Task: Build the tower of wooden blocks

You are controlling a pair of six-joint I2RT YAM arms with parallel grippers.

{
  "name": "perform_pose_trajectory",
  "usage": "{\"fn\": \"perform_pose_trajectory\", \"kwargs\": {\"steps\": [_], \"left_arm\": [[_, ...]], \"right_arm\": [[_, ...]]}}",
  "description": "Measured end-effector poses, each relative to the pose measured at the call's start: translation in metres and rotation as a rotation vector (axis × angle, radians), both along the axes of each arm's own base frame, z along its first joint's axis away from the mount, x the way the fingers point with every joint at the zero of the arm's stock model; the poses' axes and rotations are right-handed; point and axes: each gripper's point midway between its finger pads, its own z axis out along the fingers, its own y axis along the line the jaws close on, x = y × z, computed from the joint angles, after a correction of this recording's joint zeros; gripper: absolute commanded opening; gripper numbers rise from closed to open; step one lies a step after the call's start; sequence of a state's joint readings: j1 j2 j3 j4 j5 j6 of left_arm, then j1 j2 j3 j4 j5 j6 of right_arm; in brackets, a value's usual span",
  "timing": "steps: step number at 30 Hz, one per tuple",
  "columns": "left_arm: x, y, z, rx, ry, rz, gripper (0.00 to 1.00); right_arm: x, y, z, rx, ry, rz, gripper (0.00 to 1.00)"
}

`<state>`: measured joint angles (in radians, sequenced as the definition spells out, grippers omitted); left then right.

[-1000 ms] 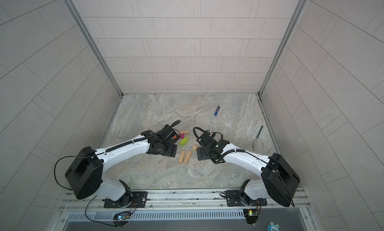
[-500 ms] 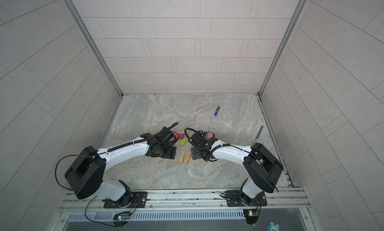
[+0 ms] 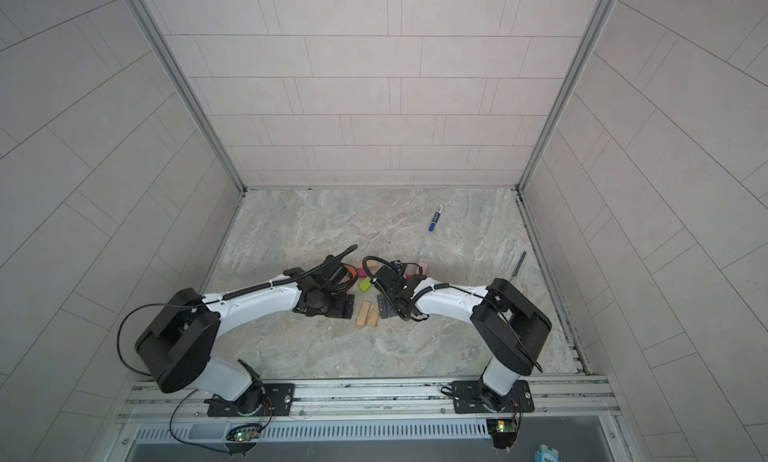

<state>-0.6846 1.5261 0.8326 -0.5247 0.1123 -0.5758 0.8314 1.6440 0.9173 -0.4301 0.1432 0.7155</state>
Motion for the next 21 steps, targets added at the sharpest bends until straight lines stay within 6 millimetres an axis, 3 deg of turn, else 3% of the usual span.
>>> {"fn": "perform_pose_trajectory", "kwargs": {"steps": [21], "left_arm": [[0.0013,-0.0091,-0.0077,-0.035,0.017,0.002,0.94]], "right_arm": [[0.0048,0.0087,-0.0029,0.005,-0.003,0.013,0.99]]}}
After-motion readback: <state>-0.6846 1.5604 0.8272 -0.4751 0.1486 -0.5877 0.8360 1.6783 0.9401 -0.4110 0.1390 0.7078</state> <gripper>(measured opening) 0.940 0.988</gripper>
